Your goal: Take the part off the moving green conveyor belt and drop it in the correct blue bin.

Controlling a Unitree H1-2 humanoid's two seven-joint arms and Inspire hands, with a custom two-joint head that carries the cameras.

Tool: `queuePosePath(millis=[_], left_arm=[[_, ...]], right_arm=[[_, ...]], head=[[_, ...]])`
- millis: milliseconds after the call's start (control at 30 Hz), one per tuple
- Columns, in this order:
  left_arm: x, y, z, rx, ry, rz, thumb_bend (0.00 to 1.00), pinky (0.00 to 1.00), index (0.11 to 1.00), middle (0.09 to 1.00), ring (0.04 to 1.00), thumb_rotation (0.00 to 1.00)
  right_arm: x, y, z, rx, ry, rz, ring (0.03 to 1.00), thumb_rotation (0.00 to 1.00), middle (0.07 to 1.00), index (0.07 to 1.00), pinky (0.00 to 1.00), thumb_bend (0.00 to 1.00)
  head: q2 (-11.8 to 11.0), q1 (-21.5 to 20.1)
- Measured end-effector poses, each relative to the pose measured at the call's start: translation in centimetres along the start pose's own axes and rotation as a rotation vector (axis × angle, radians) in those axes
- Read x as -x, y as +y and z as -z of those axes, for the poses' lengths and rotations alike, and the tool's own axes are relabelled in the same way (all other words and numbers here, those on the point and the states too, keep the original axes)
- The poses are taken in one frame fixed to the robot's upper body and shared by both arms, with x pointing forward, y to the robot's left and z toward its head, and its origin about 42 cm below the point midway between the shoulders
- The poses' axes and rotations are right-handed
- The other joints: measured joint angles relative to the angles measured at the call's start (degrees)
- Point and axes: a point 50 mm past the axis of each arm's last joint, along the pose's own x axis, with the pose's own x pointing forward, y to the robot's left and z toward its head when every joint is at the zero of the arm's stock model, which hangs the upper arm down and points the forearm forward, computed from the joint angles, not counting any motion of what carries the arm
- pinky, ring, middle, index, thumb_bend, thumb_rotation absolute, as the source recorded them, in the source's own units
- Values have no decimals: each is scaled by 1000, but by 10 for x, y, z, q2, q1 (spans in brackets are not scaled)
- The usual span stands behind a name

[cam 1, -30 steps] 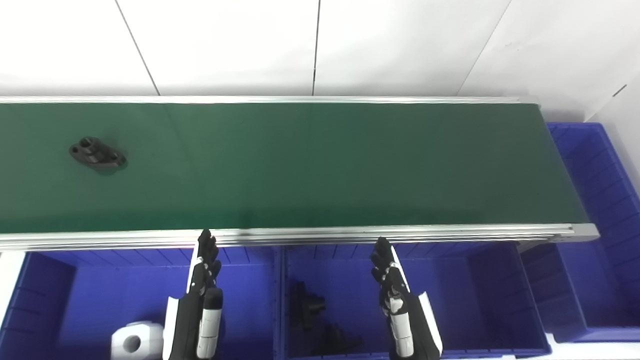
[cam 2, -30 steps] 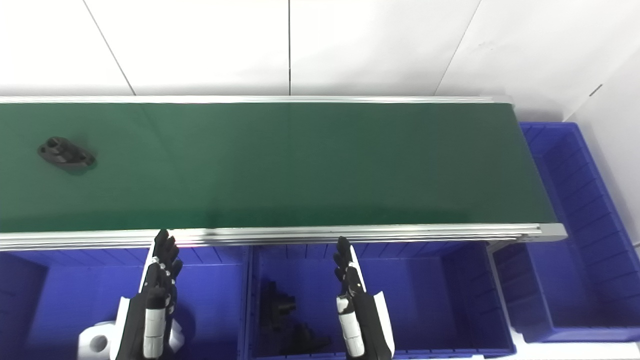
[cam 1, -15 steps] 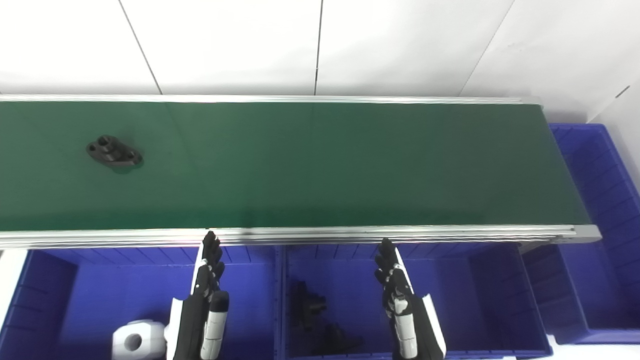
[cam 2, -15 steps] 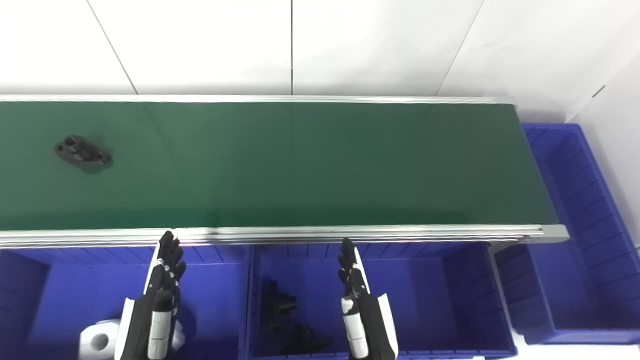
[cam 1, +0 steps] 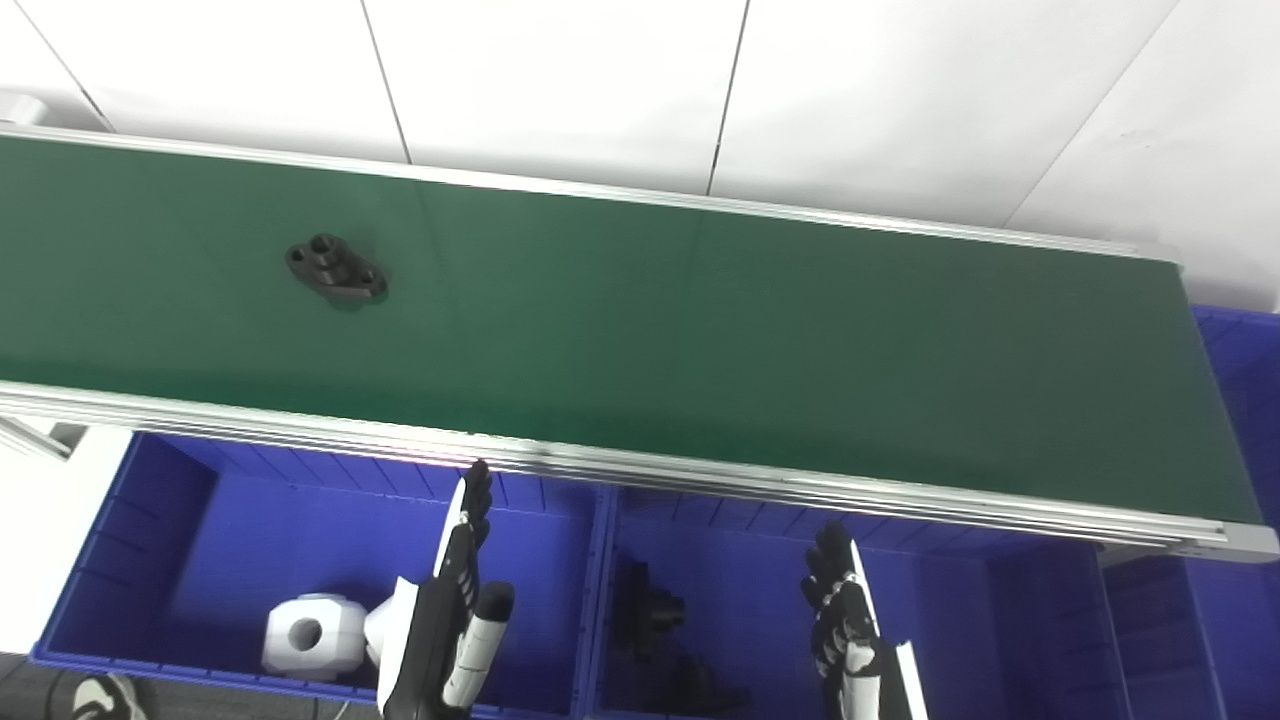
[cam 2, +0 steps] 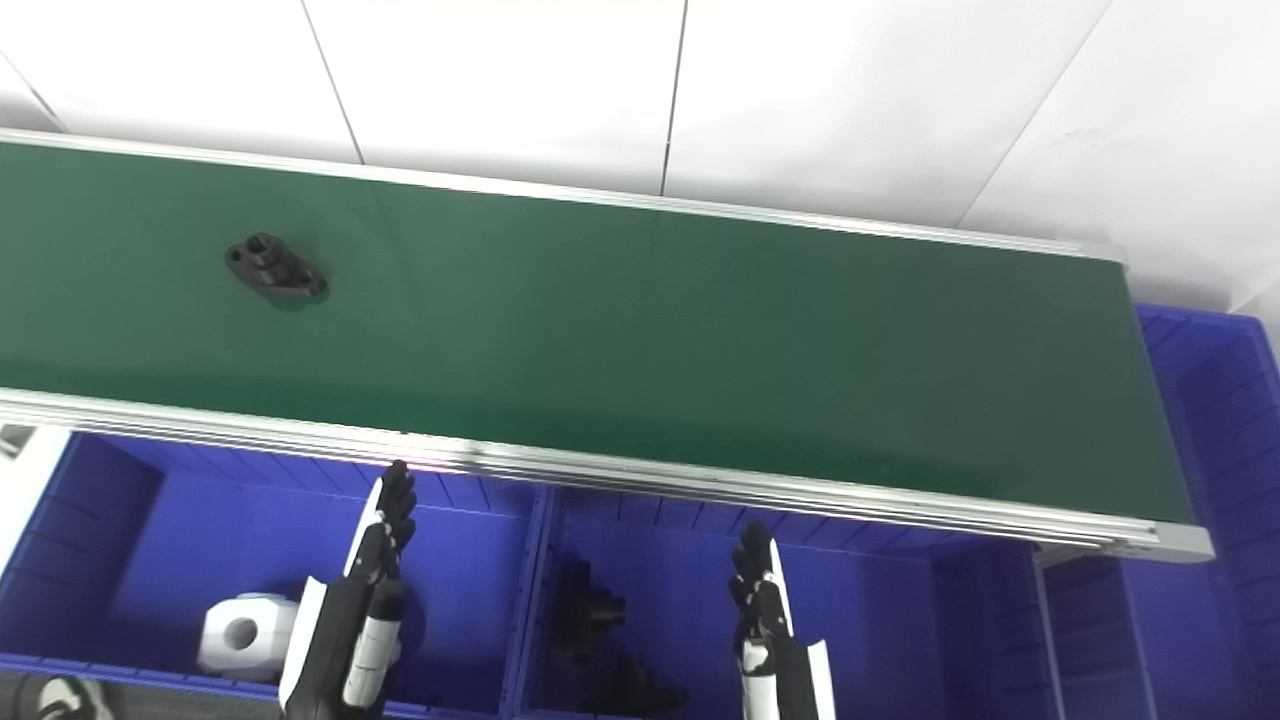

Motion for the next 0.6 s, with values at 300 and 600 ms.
queuePosePath(millis=[300, 600], left_arm=[[-1, -3, 22, -41, 14, -11, 683, 921, 1000, 1000, 943, 958], [-4, -4, 34, -46, 7, -20, 692, 880, 1000, 1000, 924, 955]], right_arm=[[-5, -30, 11, 21, 5, -2, 1000, 1000, 1000, 1000, 1000, 720], [-4, -27, 27, 4, 32, -16, 1000, 1000, 1000, 1000, 1000, 745]], head=[[-57, 40], [-103, 32]])
